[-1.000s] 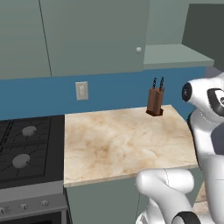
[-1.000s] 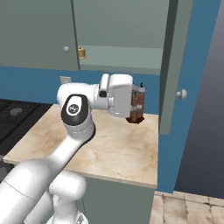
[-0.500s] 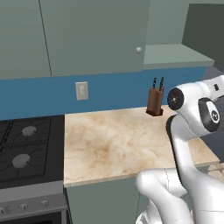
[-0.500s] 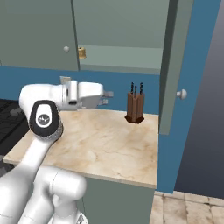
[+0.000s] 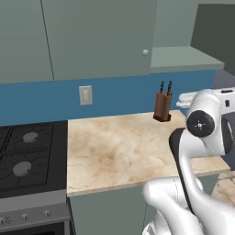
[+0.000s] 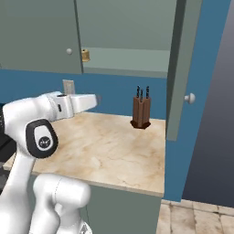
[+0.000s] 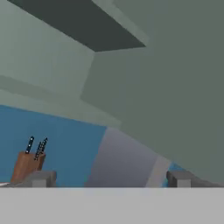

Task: Get the candle and the beer from the cabinet and move them to the dining counter.

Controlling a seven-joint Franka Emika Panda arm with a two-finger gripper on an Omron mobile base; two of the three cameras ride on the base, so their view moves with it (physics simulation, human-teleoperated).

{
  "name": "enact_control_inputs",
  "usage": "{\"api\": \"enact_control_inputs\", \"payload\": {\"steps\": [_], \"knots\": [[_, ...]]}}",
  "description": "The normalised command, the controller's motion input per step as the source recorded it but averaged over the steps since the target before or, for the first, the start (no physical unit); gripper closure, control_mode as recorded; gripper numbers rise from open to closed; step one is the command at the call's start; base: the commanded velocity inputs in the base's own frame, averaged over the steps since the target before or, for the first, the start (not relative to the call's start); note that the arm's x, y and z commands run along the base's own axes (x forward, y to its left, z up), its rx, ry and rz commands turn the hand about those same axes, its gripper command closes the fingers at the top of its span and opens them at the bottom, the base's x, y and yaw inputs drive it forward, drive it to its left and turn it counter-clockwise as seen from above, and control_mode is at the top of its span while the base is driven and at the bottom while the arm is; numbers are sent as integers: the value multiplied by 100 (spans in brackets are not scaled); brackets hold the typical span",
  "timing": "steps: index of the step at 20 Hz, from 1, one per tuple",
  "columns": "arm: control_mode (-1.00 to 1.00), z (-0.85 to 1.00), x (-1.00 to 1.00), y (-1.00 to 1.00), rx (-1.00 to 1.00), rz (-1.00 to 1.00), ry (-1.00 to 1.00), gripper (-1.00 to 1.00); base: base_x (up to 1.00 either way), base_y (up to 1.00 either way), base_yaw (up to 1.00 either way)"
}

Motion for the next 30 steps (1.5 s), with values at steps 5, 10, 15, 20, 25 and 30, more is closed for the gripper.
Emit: {"api": "enact_control_inputs", "payload": {"steps": [5,10,15,20,25,30], "knots": [[-100,0,18,49,19,42,-33,-100,0,0,0],[-100,11,37,66,18,35,-26,-100,0,0,0],[-100,26,49,74,15,28,-22,-100,0,0,0],[-100,18,34,52,3,20,-17,-100,0,0,0],[-100,9,29,18,0,2,-1,-100,0,0,0],[-100,6,35,13,0,0,0,-100,0,0,0]]}}
